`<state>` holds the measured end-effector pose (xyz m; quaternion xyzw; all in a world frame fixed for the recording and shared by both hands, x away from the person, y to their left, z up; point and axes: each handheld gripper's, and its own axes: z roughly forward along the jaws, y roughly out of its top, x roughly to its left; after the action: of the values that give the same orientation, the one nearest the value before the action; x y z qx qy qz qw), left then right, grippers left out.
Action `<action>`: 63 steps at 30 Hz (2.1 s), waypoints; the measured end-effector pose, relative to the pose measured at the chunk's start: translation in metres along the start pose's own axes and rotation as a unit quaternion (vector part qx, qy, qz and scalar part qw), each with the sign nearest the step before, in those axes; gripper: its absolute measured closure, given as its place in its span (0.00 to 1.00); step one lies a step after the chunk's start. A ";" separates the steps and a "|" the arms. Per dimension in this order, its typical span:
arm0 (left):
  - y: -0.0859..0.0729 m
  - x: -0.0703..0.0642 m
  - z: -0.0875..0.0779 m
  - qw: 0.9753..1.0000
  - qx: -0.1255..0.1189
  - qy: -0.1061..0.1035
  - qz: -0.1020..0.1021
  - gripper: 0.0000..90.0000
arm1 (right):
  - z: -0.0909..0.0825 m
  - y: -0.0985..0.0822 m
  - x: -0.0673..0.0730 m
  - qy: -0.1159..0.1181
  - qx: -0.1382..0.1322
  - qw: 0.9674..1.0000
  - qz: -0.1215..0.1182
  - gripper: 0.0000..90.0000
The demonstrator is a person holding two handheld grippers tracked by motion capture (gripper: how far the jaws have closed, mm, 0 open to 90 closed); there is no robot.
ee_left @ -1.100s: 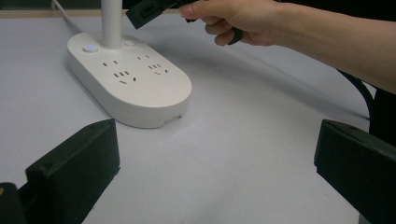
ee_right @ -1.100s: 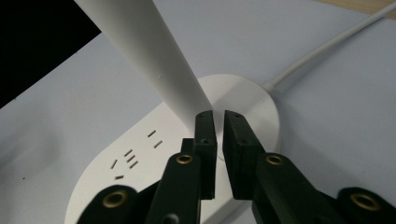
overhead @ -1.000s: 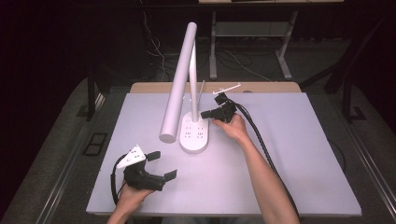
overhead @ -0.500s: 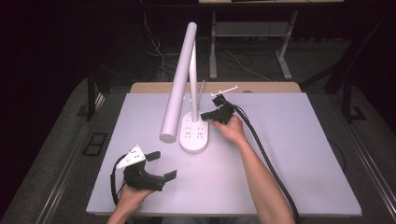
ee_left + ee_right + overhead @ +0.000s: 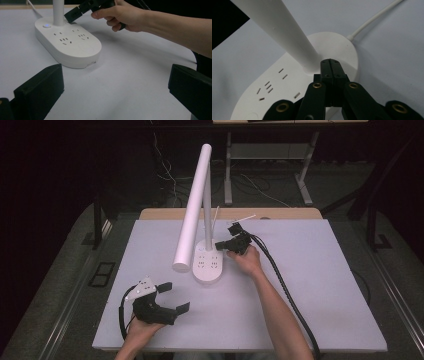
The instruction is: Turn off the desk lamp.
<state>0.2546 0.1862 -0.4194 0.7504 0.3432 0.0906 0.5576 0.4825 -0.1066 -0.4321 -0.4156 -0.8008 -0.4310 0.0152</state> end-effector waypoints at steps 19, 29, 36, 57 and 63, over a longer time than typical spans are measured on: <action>0.000 0.001 0.001 1.000 0.001 0.001 -0.002 0.00 | 0.000 0.001 0.001 0.001 -0.004 1.000 0.007 1.00; 0.000 0.000 0.001 1.000 0.000 0.000 -0.002 0.00 | 0.000 0.001 0.010 -0.026 0.004 0.999 -0.021 1.00; 0.000 0.002 0.000 1.000 0.000 0.001 -0.003 0.00 | 0.000 0.002 0.008 -0.022 -0.006 1.000 -0.010 1.00; 0.000 0.001 0.000 1.000 -0.001 0.001 -0.002 0.00 | 0.001 0.000 0.011 -0.036 -0.008 0.999 -0.011 1.00; 0.000 0.001 0.000 1.000 0.000 -0.001 -0.002 0.00 | 0.000 0.000 0.010 -0.021 -0.015 0.999 -0.019 1.00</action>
<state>0.2555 0.1868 -0.4197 0.7499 0.3445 0.0890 0.5577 0.4758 -0.1004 -0.4283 -0.4098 -0.8021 -0.4341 -0.0159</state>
